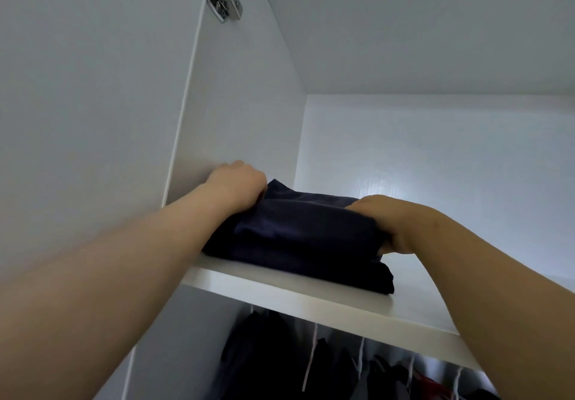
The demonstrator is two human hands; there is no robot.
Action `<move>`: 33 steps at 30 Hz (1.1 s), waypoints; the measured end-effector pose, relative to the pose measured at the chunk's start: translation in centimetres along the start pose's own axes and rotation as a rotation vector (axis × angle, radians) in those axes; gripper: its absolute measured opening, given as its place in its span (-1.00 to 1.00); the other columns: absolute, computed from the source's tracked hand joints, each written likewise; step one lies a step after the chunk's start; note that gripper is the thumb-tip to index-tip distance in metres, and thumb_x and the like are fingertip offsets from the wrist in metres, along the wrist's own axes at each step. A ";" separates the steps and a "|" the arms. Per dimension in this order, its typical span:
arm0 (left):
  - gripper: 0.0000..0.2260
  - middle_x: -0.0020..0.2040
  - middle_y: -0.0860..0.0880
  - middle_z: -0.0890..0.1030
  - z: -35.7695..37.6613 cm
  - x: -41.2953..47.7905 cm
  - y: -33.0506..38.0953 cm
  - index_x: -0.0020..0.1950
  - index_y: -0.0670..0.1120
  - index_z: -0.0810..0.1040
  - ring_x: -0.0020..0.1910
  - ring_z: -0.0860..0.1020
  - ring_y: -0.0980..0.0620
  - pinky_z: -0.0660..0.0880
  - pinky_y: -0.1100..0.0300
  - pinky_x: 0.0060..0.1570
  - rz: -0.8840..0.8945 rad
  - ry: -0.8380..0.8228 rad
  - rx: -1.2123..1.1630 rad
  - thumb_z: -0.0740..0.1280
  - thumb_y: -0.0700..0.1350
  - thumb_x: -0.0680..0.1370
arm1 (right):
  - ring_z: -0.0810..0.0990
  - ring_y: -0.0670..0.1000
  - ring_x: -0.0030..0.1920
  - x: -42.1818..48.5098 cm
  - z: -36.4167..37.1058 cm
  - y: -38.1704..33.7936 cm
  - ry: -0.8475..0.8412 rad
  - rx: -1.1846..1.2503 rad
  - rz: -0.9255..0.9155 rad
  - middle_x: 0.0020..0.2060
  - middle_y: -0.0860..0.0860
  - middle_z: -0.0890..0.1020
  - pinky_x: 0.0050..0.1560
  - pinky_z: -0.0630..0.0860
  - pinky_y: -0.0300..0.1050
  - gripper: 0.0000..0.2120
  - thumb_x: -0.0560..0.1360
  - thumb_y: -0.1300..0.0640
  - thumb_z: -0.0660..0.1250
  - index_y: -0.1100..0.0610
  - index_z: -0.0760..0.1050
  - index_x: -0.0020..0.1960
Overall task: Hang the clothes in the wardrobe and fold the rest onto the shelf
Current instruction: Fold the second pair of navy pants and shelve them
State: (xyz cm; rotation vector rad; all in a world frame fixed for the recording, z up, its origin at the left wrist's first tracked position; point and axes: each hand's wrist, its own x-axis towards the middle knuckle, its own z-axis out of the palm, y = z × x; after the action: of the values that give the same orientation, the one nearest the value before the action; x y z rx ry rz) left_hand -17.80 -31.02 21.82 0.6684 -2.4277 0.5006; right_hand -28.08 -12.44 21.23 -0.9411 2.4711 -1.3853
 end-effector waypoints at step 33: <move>-0.62 0.35 -0.02 0.38 1.7 -4.0 1.2 0.30 0.05 0.44 0.40 0.20 -0.01 0.03 -0.10 0.34 -0.115 -0.128 -0.335 -0.05 -0.02 0.59 | 0.11 -0.07 0.48 -1.0 3.4 -1.0 -0.258 -0.658 -0.356 0.49 -0.13 0.15 0.40 0.01 -0.17 -0.44 0.55 -0.19 0.13 -0.09 0.12 0.50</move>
State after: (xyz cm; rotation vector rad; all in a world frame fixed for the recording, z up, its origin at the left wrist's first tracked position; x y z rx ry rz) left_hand -16.35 -29.45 17.88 0.7050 -2.4907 0.0015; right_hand -25.43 -14.71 19.96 -1.6266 2.6655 -0.4301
